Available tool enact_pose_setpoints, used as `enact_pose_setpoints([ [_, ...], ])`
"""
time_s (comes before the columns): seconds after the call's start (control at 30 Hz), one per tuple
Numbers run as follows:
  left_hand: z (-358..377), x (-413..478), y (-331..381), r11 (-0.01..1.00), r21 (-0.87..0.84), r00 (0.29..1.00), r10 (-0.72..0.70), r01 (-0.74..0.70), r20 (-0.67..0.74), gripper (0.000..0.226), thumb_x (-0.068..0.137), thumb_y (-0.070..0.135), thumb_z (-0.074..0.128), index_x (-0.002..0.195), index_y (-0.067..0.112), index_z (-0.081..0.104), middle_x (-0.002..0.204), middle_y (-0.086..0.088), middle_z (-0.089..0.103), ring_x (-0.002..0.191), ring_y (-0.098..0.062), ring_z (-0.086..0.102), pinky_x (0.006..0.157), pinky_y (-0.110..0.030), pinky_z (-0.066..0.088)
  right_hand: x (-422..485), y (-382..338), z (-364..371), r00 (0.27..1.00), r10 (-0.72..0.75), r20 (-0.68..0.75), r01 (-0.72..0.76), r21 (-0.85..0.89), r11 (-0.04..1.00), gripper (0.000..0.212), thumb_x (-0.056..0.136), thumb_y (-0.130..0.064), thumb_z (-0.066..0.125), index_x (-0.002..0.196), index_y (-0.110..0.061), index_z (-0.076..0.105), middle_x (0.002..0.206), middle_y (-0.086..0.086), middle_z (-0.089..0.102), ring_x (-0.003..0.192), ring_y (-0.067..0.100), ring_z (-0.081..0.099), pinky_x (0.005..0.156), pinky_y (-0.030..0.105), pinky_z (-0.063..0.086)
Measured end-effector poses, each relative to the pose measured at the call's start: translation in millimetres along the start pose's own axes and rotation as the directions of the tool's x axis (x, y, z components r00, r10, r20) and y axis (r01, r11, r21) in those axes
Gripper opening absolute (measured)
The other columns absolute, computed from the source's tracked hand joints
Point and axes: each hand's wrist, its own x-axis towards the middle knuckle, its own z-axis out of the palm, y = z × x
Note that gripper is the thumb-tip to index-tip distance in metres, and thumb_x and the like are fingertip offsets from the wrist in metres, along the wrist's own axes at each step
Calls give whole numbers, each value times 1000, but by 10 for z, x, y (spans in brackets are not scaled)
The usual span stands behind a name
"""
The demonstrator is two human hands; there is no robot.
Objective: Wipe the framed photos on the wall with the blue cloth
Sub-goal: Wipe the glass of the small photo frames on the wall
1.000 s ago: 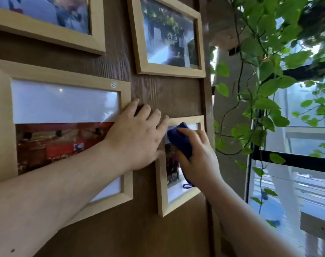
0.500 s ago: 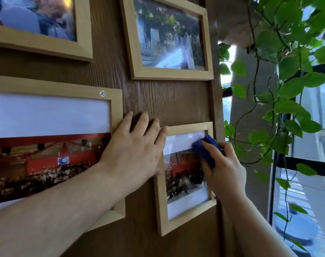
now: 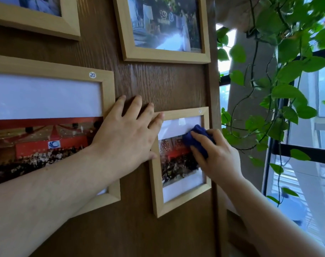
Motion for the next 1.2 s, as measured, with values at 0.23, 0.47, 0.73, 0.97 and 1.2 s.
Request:
enact_pose_setpoints([
  [0.23, -3, 2, 21, 1000, 18, 1000, -21, 21, 5, 90, 84, 67, 36, 150, 19, -3, 159, -17, 10, 143, -42, 5, 114, -60, 14, -15, -337, 38, 982, -183, 40, 175, 147, 974, 38, 91, -34, 57, 123, -16, 59, 115, 12, 56, 86, 24, 60, 53, 33, 53],
  [0.47, 23, 30, 46, 1000, 20, 1000, -10, 9, 27, 86, 84, 66, 34, 149, 23, -2, 158, -19, 7, 143, -42, 4, 113, -63, 13, -202, -8, 15, 981, -179, 77, 172, 92, 981, 36, 86, -30, 63, 120, -17, 63, 112, 12, 58, 85, 25, 62, 54, 39, 56],
  [0.73, -28, 39, 103, 999, 21, 997, -26, 24, 76, 86, 86, 62, 37, 149, 20, -5, 158, -21, 3, 144, -39, 2, 113, -62, 13, -317, -275, 12, 918, -346, 194, 316, 171, 933, 37, 92, -35, 56, 124, -17, 58, 119, 13, 55, 83, 25, 59, 57, 37, 54],
  [0.97, -21, 57, 128, 999, 30, 996, -23, 20, 91, 86, 87, 59, 37, 149, 15, -4, 157, -22, 3, 145, -37, 4, 112, -61, 16, -475, 98, -2, 900, -348, 262, 322, 137, 937, 35, 87, -32, 63, 121, -20, 63, 115, 12, 58, 88, 25, 61, 57, 39, 55],
  [1.2, -10, 53, 162, 999, 44, 999, 7, -10, 48, 76, 91, 46, 36, 148, 9, 2, 157, -21, 3, 144, -36, 5, 111, -62, 20, -637, 197, -35, 939, -189, 286, 179, 59, 982, 35, 86, -36, 57, 119, -24, 63, 107, 10, 59, 78, 26, 61, 49, 41, 53],
])
